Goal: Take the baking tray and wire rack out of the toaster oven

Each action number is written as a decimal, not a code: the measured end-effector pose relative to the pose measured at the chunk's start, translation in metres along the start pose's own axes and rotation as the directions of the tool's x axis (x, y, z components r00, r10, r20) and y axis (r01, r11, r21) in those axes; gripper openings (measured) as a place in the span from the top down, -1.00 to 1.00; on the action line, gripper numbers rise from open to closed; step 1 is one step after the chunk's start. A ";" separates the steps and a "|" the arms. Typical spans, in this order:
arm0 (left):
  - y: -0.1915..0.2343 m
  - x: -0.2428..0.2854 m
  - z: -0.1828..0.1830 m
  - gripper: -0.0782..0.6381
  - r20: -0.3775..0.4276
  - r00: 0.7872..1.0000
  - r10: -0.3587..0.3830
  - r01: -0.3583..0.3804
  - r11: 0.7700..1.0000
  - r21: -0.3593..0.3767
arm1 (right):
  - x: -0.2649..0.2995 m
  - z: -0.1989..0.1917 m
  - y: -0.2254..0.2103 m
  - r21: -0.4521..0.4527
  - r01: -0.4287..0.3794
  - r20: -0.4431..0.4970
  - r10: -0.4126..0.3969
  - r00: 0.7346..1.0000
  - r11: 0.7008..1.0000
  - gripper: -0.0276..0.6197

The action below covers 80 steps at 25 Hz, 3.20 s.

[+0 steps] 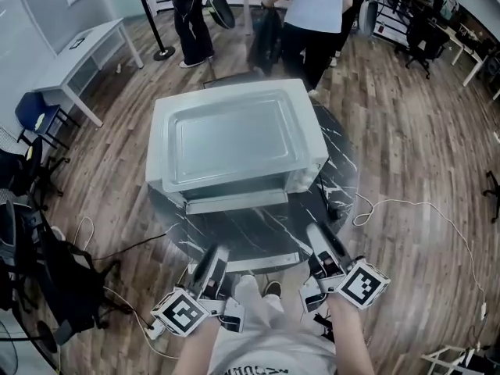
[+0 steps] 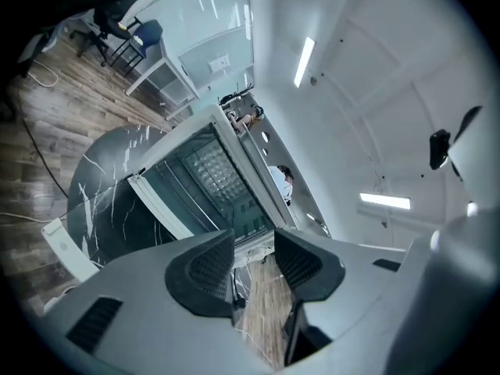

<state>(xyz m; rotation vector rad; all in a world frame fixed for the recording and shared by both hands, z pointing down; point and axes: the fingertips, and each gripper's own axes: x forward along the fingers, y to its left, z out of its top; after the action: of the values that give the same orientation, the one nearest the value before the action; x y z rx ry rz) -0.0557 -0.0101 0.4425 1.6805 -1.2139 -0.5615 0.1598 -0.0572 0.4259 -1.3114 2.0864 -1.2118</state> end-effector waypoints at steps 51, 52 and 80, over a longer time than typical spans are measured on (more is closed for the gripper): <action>0.156 0.160 0.057 0.23 -0.031 0.992 0.122 -0.125 0.984 -0.124 | 0.204 -0.064 -0.124 0.111 0.276 -0.044 -0.273 0.961 0.955 0.34; 0.156 0.160 0.057 0.28 -0.030 0.992 0.122 -0.125 0.984 -0.128 | 0.205 -0.064 -0.125 0.107 0.279 -0.041 -0.276 0.960 0.954 0.34; 0.156 0.138 0.038 0.70 -0.033 0.992 0.121 -0.126 0.970 -0.208 | 0.171 -0.072 -0.113 0.104 0.189 -0.064 -0.184 0.981 0.976 0.71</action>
<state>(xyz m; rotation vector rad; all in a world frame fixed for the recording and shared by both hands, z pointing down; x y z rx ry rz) -0.1028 -0.1594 0.5855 1.4201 -1.1923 -0.5738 0.0861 -0.1933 0.5787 -1.4647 1.9365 -1.4336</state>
